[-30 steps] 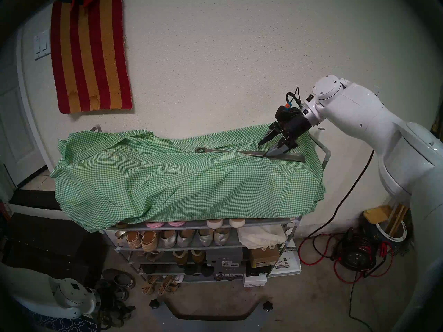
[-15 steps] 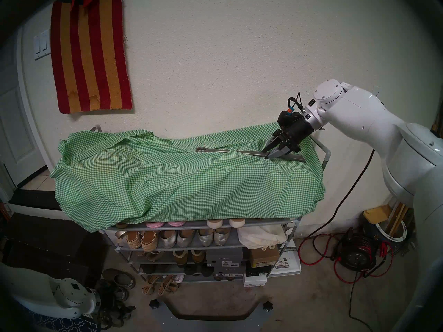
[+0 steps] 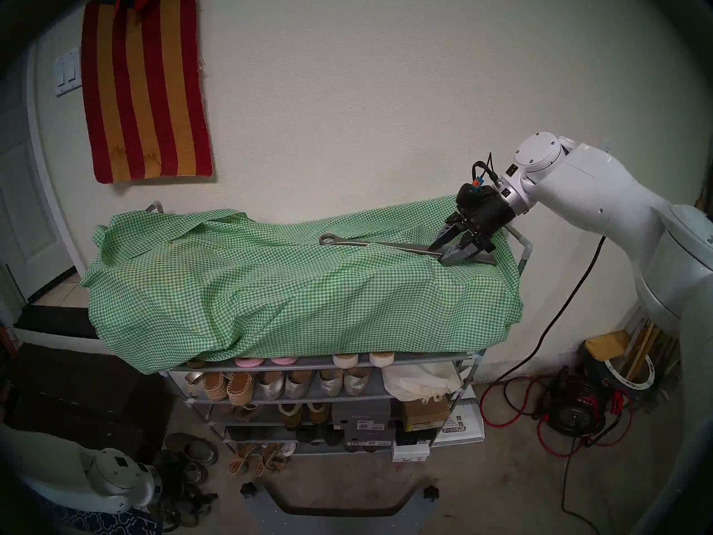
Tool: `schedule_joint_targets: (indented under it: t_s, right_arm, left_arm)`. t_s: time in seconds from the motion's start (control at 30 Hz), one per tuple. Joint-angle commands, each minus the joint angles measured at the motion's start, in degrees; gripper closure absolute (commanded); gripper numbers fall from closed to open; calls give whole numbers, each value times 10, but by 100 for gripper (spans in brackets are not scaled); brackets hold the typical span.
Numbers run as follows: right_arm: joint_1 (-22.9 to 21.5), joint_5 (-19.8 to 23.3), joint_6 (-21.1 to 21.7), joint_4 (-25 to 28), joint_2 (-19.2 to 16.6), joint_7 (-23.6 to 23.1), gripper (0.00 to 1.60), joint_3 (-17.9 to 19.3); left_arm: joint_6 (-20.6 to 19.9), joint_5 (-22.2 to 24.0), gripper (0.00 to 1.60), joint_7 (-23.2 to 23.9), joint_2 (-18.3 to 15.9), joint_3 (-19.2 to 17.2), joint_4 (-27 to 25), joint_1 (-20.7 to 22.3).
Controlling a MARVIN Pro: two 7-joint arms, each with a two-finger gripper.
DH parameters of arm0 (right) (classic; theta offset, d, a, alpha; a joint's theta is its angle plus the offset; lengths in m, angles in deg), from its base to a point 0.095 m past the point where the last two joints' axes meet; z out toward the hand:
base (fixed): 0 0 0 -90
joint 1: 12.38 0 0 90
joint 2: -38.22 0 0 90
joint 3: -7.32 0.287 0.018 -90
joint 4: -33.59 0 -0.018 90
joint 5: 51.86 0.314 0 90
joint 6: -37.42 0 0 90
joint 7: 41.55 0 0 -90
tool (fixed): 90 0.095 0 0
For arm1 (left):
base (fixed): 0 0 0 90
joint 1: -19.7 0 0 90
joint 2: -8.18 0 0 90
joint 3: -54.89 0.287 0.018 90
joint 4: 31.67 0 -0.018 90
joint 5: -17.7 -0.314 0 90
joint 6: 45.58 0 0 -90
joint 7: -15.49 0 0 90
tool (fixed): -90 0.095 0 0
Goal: Lift the object off the cloth, cover the shoe rack with the cloth, put the object back
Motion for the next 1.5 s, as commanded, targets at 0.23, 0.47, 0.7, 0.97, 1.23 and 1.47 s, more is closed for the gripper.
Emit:
schedule_joint_targets:
  t_s: [0.23,0.47,0.7,0.97,1.23,1.47]
  right_arm:
    - [1,4,-74,32,-27,57,65,19]
    - [11,-3,-120,47,-30,83,40,24]
    - [18,-10,-124,49,-35,84,16,22]
    - [24,-19,-141,42,-41,95,82,26]
    - [28,-16,-150,20,-34,83,84,32]
    - [36,-11,-165,-3,-23,79,72,38]
  left_arm:
    - [1,1,0,-1,1,0,0,0]
    - [1,1,0,-1,1,0,0,0]
    - [1,1,0,-1,1,0,0,0]
    - [1,1,0,-1,1,0,0,0]
    - [1,1,0,-1,1,0,0,0]
    - [1,2,0,-1,1,0,0,1]
